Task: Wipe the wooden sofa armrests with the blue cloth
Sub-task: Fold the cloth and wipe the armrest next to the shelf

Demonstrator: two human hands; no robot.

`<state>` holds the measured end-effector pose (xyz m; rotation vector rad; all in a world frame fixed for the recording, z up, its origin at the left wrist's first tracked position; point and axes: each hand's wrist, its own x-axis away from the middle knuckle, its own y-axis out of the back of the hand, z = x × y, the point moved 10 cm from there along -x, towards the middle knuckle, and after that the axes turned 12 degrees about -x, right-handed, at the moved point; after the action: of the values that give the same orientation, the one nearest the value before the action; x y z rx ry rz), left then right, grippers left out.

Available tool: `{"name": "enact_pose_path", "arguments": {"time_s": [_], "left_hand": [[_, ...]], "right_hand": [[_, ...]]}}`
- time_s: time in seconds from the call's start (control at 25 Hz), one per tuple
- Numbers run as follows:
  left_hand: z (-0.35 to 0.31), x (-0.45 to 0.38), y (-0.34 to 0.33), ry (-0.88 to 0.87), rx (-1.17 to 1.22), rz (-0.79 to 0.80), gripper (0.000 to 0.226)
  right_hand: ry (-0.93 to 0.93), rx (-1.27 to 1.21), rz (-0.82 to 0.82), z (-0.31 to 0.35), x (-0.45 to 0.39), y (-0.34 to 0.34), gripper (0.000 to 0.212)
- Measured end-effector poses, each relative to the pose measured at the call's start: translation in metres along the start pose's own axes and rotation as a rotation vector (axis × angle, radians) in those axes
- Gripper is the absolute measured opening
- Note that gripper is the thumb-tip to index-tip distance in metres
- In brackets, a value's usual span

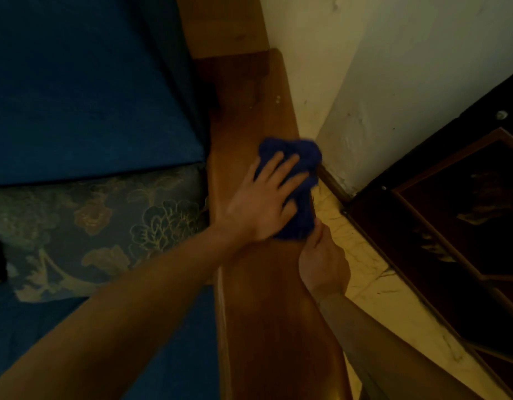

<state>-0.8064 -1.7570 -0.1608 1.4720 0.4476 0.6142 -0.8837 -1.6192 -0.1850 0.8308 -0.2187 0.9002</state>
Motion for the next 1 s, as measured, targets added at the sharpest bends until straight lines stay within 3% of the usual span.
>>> {"name": "enact_pose_path", "arguments": {"time_s": [0.12, 0.24, 0.36, 0.52, 0.64, 0.8, 0.92, 1.0], "left_hand": [[-0.009, 0.038, -0.007, -0.053, -0.007, 0.009, 0.062], [0.02, -0.026, -0.001, 0.166, -0.011, 0.036, 0.063], [0.057, -0.102, 0.004, 0.343, -0.03, 0.073, 0.062], [0.093, -0.189, 0.009, 0.345, -0.083, 0.14, 0.052], [0.114, -0.215, 0.005, 0.363, -0.233, 0.261, 0.052], [0.037, -0.169, 0.018, 0.061, -0.206, 0.238, 0.067], [-0.046, -0.081, 0.012, -0.142, -0.123, 0.363, 0.061], [-0.118, -0.003, 0.003, -0.302, -0.087, 0.385, 0.045]], "right_hand": [[-0.012, -0.094, 0.042, 0.0, -0.004, -0.004, 0.065], [-0.028, -0.136, 0.094, -0.004, -0.007, -0.01, 0.051], [-0.002, -0.248, 0.175, -0.006, -0.01, -0.014, 0.055], [-0.17, -0.485, 0.394, -0.026, -0.018, -0.024, 0.047], [-0.262, -0.55, 0.51, -0.048, -0.029, -0.019, 0.061], [-0.353, -0.681, 0.337, -0.089, -0.056, 0.019, 0.059], [-0.333, -0.716, 0.328, -0.087, -0.054, 0.036, 0.061], [-0.254, -0.694, 0.356, -0.072, -0.052, 0.042, 0.062]]}}
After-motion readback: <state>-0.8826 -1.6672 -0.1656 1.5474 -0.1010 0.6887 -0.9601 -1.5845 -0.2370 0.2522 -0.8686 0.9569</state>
